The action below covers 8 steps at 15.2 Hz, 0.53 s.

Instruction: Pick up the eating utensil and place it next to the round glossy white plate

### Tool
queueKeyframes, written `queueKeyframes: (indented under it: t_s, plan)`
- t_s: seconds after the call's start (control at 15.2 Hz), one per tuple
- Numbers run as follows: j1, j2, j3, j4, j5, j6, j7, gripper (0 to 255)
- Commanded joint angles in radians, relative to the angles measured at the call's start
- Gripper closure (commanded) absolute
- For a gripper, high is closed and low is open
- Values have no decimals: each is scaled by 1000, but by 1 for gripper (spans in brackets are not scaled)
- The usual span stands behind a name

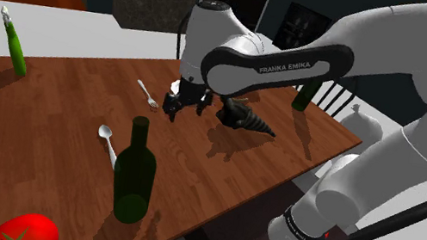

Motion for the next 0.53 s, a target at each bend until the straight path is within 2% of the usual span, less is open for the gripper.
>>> queueKeyframes:
  t_s: [0.0,0.26,0.46]
  plan:
    - [4,79,33,41,-43,27,62,0]
    - [27,241,76,149,-151,46,185,0]
    - [63,367,88,244,-238,43,272,0]
